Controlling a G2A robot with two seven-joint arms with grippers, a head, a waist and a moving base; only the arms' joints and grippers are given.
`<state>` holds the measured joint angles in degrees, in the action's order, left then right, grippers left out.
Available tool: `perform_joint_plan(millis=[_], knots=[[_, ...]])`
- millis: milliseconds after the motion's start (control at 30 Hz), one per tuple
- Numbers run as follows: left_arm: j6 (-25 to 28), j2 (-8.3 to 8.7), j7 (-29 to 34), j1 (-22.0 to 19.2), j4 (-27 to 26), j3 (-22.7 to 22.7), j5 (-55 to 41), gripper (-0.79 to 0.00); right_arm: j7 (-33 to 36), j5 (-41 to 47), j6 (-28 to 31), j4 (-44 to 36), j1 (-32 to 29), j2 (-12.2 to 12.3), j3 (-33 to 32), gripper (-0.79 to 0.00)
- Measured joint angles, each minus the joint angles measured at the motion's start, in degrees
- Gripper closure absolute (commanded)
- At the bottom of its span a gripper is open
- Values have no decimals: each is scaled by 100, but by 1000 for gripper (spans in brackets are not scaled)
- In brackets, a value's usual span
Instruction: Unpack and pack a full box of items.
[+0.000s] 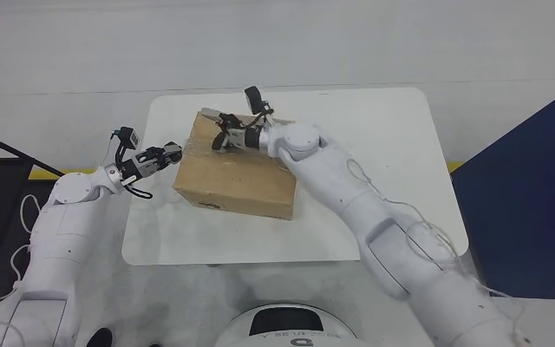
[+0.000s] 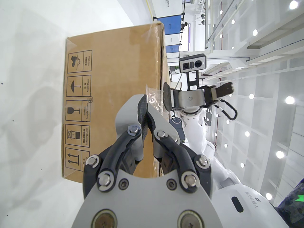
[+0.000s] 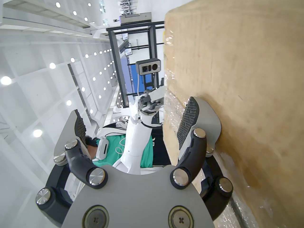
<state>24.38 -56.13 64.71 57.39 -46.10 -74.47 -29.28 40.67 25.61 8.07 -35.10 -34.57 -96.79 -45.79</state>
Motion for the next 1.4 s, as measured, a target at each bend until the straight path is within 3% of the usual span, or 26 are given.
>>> perform_joint_plan(millis=[133, 367, 767, 1000, 1133, 1367, 1400], knots=[[0, 0, 0, 0, 0, 0, 0, 0, -77, -414, -136, -1129, -631, 348, -439, -785], [0, 0, 0, 0, 0, 0, 0, 0, 128, -1322, -1897, -3092, -1556, 782, -931, -785], [0, 0, 0, 0, 0, 0, 0, 0, -26, -1765, -2850, -4619, -2790, 1190, -1923, -785], [0, 0, 0, 0, 0, 0, 0, 0, -263, -1786, -2656, -5239, -3485, 1348, -2449, -785], [0, 0, 0, 0, 0, 0, 0, 0, -646, -1784, -2443, -5770, -4049, 1415, -2736, -785], [0, 0, 0, 0, 0, 0, 0, 0, -1578, -1513, -2591, -6230, -4675, 1463, -3188, -785], [0, 0, 0, 0, 0, 0, 0, -203, -1603, -1455, -2535, -6244, -4711, 1465, -3218, -785]])
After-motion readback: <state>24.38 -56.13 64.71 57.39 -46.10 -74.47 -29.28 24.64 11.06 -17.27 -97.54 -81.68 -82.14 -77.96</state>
